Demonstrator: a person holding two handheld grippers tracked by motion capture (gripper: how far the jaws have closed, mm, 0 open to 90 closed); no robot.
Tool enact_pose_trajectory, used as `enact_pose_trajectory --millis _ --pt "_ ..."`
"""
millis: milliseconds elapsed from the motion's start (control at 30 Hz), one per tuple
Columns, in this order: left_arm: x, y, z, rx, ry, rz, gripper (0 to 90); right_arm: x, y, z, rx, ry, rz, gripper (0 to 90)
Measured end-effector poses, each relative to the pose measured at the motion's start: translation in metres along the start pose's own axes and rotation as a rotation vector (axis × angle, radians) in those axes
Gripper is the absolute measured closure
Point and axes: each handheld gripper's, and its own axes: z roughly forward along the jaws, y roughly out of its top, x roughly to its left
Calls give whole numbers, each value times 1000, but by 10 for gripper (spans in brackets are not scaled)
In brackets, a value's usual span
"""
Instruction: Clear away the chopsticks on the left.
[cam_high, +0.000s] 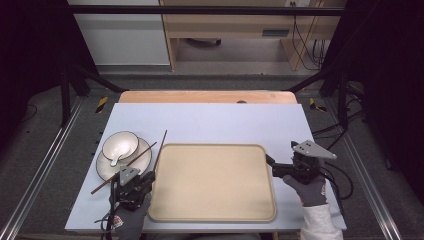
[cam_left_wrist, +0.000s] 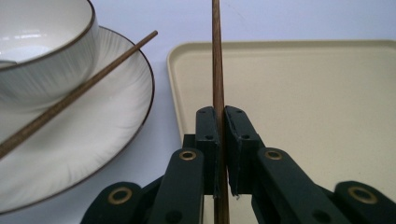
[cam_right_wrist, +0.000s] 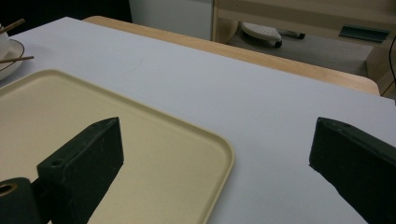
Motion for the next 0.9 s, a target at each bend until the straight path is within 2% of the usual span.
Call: enact_pose_trajectory --millis 133,467,667,900 --pt "-4 -9 4 1 7 -30 843 1 -1 2 7 -1 -1 31" --pt "-15 -21 22 28 13 -30 843 2 -1 3 13 1 -4 32" --pt "-17 -28 34 72 23 -30 843 2 -1 4 21 1 -6 32" --pt "-16 -29 36 85 43 -29 837 3 -2 5 28 -3 -12 31"
